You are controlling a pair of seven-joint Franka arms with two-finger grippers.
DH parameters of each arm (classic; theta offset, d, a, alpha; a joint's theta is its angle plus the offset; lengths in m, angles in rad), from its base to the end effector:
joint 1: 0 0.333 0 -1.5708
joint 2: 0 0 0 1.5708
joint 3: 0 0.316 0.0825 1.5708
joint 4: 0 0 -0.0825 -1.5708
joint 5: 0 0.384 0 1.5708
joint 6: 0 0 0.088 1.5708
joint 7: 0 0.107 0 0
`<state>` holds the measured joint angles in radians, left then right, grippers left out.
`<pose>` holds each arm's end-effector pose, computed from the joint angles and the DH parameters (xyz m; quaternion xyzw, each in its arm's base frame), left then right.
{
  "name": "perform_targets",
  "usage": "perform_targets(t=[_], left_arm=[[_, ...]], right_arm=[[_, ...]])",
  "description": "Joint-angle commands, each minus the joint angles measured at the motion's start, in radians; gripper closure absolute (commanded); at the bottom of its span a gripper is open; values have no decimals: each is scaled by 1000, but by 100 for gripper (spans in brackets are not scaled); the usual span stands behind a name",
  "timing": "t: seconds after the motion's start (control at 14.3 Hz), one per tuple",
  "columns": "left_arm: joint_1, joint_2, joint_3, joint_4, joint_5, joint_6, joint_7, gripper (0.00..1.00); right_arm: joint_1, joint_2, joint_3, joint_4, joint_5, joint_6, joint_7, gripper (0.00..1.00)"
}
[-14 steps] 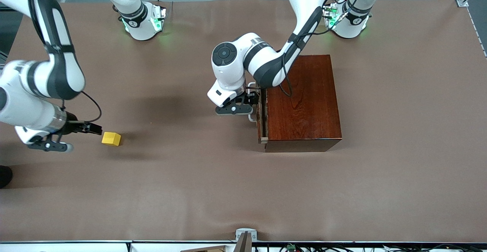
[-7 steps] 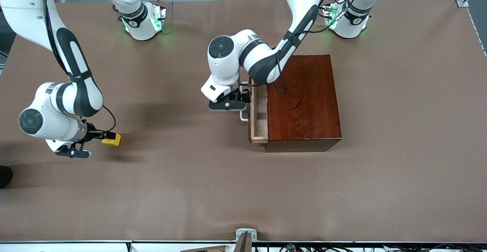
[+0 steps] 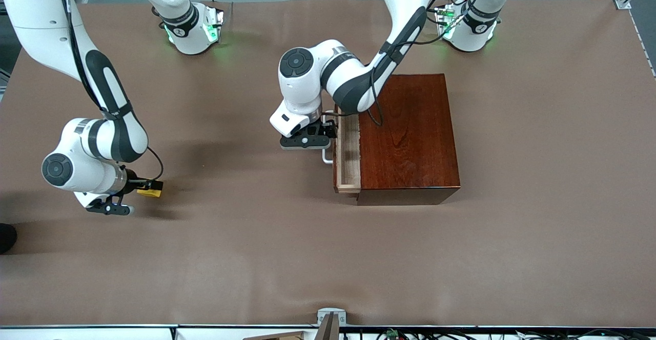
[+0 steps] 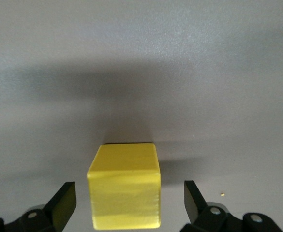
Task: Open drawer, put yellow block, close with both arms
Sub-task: 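Pull the drawer open with the left gripper while the right gripper reaches the cube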
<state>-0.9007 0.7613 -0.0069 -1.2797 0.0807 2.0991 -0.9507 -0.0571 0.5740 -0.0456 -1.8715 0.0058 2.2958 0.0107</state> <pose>0.4668 -0.5891 0.3028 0.9990 0.0032 0.0439 0.0035 0.6184 -0.0625 0.1932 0.9956 -0.0559 -0.0749 0.0072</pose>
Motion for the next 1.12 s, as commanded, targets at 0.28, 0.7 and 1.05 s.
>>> perform_targets(t=[0.28, 0.7, 1.05], left_arm=[[-24, 50, -38, 31, -50, 76, -28, 0], [-24, 47, -96, 31, -53, 76, 96, 0], [-20, 46, -102, 52, -120, 85, 105, 0]], right_arm=[[-9, -3, 10, -11, 3, -1, -9, 100], [5, -83, 13, 54, 2, -38, -96, 100], [43, -88, 32, 286, 3, -359, -155, 100]])
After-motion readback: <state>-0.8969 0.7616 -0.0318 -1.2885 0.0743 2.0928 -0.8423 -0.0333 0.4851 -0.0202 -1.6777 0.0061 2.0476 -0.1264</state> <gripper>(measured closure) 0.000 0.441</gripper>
